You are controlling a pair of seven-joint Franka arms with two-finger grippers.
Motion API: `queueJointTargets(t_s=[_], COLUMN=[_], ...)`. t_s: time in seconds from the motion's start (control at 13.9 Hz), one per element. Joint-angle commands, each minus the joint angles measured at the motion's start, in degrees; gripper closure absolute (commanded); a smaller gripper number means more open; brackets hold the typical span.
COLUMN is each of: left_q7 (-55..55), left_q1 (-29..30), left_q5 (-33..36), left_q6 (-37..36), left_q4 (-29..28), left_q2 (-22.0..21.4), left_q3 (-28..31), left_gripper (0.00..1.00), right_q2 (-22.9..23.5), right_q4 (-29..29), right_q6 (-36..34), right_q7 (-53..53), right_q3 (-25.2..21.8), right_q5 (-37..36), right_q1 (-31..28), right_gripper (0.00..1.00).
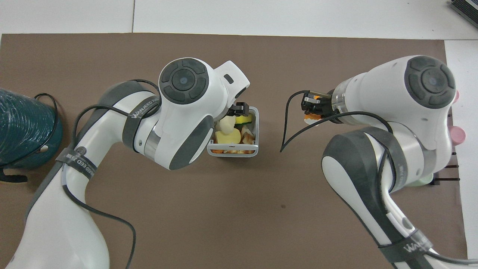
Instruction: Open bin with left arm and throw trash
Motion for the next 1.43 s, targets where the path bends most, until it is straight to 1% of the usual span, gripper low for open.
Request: queueJointTargets(t_s=[0.0,0.14,0.29,0.43,0.5,0.72,0.79,1.0,1.22,1.29,1.36], left_q7=[2.10,8.76,13.26,16.77,19.75,27.67,28.39,29.88,30.24,30.24,30.33], left_q1=[4.97,9.71,13.06,16.84,18.42,23.87,24.84,26.17,26.26,26.34,26.35], left_q5=[-0.05,-0.14,-0.14,0.04,0.04,-0.14,-0.14,-0.14,-0.05,-0.05,0.04], left_q6=[-5.60,-11.39,-16.94,-18.71,-19.24,-23.71,-24.51,-26.80,-29.87,-30.49,-30.93], left_q4=[1.95,4.06,6.17,6.18,6.01,5.57,5.39,5.30,4.34,3.03,1.36], left_q2=[-1.18,-1.53,-2.41,-4.94,-6.79,-10.22,-11.19,-13.04,-15.58,-16.99,-18.48], left_q3=[0.11,-0.07,0.37,0.46,0.20,0.28,0.28,0.37,0.37,0.46,0.46], left_gripper=[0.08,0.08,0.07,0.07,0.07,0.07,0.07,0.07,0.07,0.06,0.06], right_q2=[0.30,0.83,2.41,3.64,4.60,7.15,8.03,10.05,11.11,11.29,11.55], right_q4=[0.58,0.40,0.49,0.58,0.58,1.10,1.71,2.16,1.63,1.54,1.46], right_q6=[1.05,3.58,6.92,9.74,10.80,13.17,14.48,15.37,15.46,15.29,15.38], right_q7=[0.74,1.61,6.87,9.69,10.14,10.32,10.58,11.55,11.55,11.55,11.64], right_q3=[0.70,0.70,0.70,0.70,0.70,0.70,0.70,0.70,0.70,0.70,0.70], right_q5=[3.45,5.39,5.31,5.40,5.40,5.31,5.40,5.31,5.31,5.31,5.31], right_q1=[0.54,3.68,6.42,9.49,10.46,12.40,12.49,14.16,14.51,14.51,14.43], right_gripper=[1.00,1.00,1.00,1.00,1.00,1.00,1.00,0.99,0.88,0.74,0.39])
